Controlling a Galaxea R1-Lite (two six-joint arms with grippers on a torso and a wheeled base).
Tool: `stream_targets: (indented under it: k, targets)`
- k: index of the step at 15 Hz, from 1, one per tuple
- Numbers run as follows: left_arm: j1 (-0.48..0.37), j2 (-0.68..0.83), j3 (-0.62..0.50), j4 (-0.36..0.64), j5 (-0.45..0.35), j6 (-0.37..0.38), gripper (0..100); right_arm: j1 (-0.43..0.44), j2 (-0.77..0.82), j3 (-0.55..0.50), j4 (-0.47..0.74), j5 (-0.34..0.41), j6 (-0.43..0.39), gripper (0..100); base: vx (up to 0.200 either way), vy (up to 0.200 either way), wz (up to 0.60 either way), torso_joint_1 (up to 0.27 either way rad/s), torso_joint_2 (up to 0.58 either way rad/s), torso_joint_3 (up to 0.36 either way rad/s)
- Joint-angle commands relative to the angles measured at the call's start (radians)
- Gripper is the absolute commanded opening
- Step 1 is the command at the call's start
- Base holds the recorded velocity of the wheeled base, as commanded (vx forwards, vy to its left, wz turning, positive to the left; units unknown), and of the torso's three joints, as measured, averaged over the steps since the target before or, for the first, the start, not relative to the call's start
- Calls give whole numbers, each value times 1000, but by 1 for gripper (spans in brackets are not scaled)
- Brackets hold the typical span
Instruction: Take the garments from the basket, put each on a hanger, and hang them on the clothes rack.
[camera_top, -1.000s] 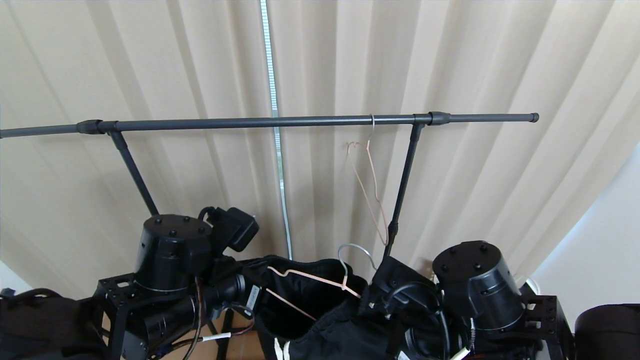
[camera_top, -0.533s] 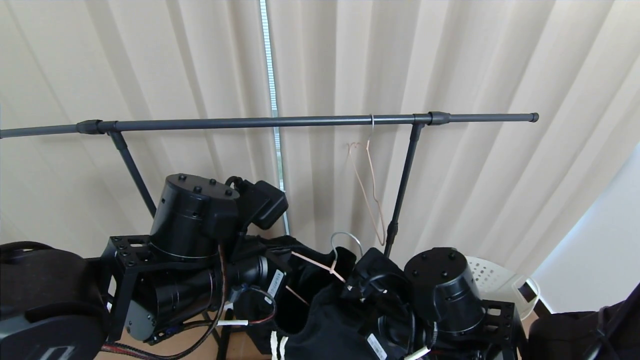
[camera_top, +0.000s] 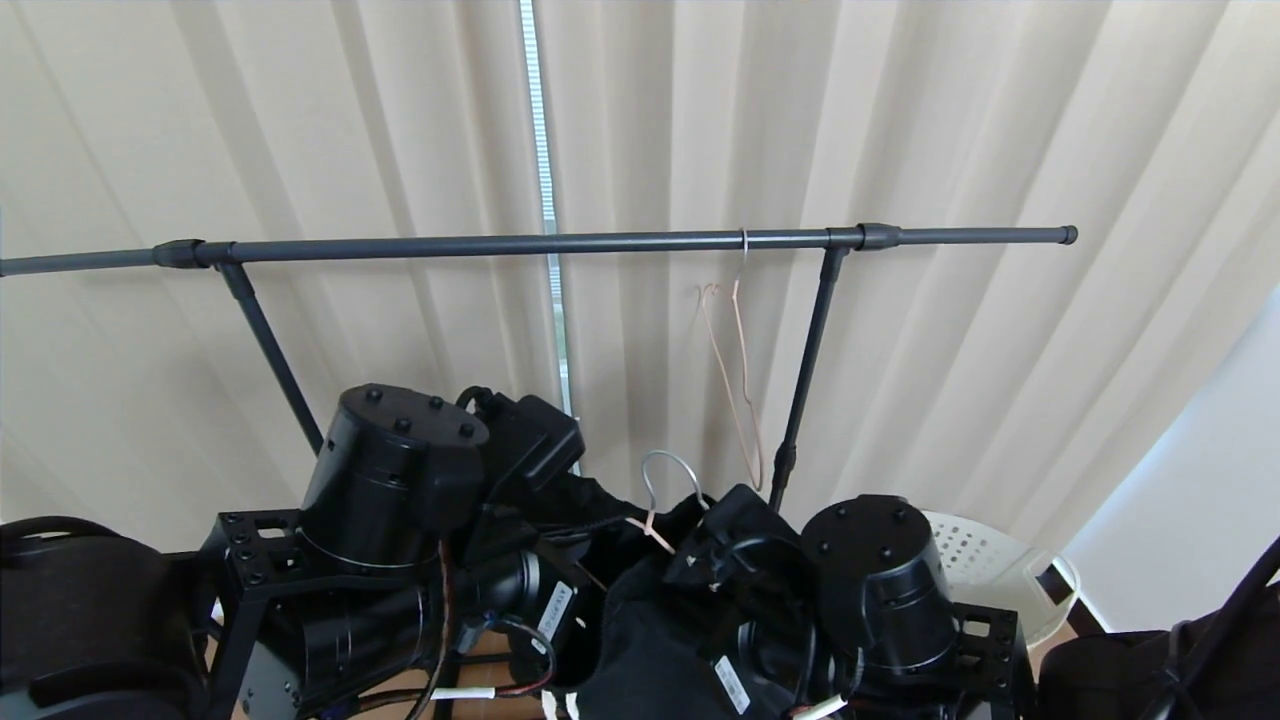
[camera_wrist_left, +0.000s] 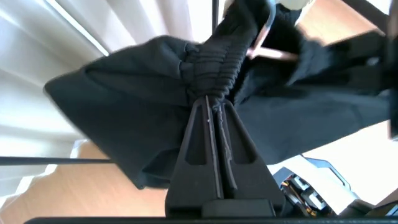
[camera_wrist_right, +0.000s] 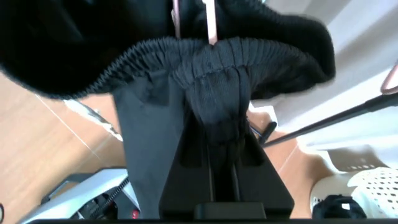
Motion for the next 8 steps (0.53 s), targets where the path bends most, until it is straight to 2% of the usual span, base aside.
stream_targets:
  k: [1, 5, 8]
  targets:
    - [5, 4, 16, -2, 1, 1, 0, -1, -34, 1, -3, 3, 13, 0, 0, 0, 0, 0, 0, 0]
    - [2, 29, 23, -4, 4, 3, 0, -3, -54, -1, -12, 11, 37, 0, 0, 0, 0, 0, 0, 0]
    - [4, 38, 21, -4, 4, 3, 0, -3, -47, 27, -118, 11, 39, 0, 0, 0, 0, 0, 0, 0]
